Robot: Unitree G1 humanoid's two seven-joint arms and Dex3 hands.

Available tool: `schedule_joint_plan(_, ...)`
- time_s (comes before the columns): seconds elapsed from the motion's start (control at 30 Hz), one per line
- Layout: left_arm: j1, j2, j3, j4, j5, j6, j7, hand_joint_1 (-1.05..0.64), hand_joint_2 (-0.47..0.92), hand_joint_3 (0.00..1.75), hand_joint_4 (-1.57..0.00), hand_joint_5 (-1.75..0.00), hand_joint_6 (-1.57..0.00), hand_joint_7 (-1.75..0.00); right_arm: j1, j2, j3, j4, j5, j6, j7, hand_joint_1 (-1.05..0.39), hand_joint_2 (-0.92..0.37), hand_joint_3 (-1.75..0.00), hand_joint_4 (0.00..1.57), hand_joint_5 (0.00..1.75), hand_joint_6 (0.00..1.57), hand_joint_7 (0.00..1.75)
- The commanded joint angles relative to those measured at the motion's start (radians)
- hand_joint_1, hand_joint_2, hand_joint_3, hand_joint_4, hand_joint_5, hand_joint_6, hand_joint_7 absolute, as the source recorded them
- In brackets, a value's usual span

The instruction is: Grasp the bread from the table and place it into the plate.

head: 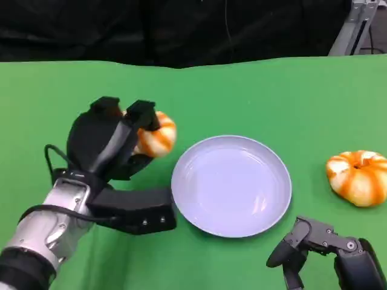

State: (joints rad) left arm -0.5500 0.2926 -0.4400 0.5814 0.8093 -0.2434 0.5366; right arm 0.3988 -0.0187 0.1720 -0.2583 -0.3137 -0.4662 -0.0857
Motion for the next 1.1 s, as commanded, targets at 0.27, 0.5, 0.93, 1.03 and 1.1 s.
schedule_joint_plan(0.27, -0.009, -0.089, -0.009, -0.078, -0.055, -0.014, -0.127, -0.18, 0.32, 1.39, -0.93, -1.75, -0.73, -1.75, 0.024, -0.006, 0.0, -0.024, 0.006, -0.004, -0.007, 0.07, -0.25, -1.47, 0.81, 1.59, 0.84, 1.31)
schedule_joint_plan(0.5, -0.055, -0.193, -0.04, -0.007, -0.052, -0.006, -0.148, -0.18, 0.3, 1.37, -0.93, -1.75, -0.73, -1.74, 0.024, -0.011, -0.007, -0.022, 0.013, -0.005, -0.004, 0.08, -0.24, -1.49, 0.81, 1.6, 0.84, 1.3)
schedule_joint_plan(0.93, -0.128, -0.271, -0.079, 0.079, -0.083, 0.082, -0.378, -0.22, 0.75, 0.41, -0.63, -1.23, -0.72, -0.43, 0.029, -0.005, 0.003, -0.025, 0.009, 0.0, -0.004, 0.05, -0.25, -1.44, 0.8, 1.59, 0.84, 1.3)
schedule_joint_plan(1.03, -0.136, -0.25, -0.1, 0.061, -0.068, 0.096, -0.462, -0.43, 0.9, 0.18, -0.28, -0.65, -0.46, -0.06, 0.031, -0.008, 0.002, -0.028, 0.007, 0.002, -0.003, 0.03, -0.27, -1.44, 0.8, 1.6, 0.84, 1.3)
schedule_joint_plan(1.1, -0.137, -0.246, -0.105, 0.052, -0.064, 0.104, -0.481, -0.5, 0.92, 0.17, -0.19, -0.51, -0.37, -0.01, 0.031, -0.008, 0.002, -0.029, 0.006, 0.003, -0.003, 0.02, -0.27, -1.43, 0.8, 1.6, 0.84, 1.3)
